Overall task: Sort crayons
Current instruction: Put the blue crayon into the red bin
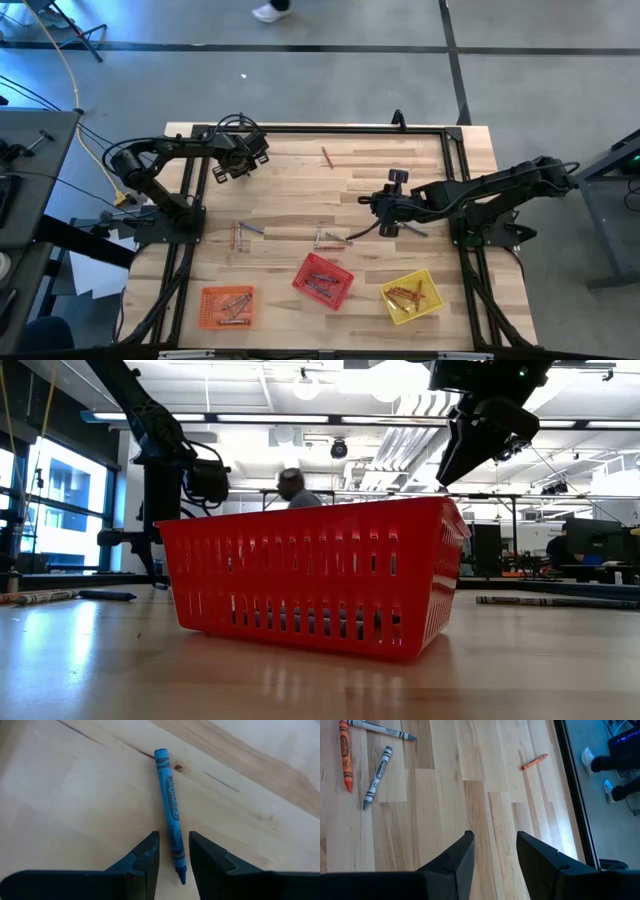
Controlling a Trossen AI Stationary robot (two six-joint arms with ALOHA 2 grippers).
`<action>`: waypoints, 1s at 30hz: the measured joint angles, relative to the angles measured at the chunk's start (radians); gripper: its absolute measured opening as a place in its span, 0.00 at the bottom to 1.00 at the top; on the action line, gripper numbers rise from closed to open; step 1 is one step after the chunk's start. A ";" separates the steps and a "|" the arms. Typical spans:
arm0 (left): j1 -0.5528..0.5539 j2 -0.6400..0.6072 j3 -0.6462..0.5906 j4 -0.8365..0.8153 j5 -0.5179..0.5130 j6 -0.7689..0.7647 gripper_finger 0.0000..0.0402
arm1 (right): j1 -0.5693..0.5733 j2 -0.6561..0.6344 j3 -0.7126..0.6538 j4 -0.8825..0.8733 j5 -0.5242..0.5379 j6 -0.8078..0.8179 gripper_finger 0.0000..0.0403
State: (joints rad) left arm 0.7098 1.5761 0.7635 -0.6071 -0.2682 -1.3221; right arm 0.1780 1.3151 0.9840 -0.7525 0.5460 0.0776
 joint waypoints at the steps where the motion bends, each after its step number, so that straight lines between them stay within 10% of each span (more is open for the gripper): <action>1: 0.002 0.005 0.000 0.000 0.001 0.014 0.23 | 0.000 0.000 0.000 0.000 0.000 0.000 0.35; 15: 0.005 0.042 0.003 -0.015 0.006 0.153 0.01 | 0.000 0.000 0.000 0.000 0.000 0.000 0.35; 30: -0.086 -0.023 -0.005 0.032 -0.054 0.400 0.00 | -0.002 0.000 0.000 -0.037 0.000 0.022 0.35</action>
State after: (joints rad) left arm 0.6241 1.5532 0.7581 -0.5747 -0.3224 -0.9224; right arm 0.1755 1.3151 0.9840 -0.7895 0.5459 0.0998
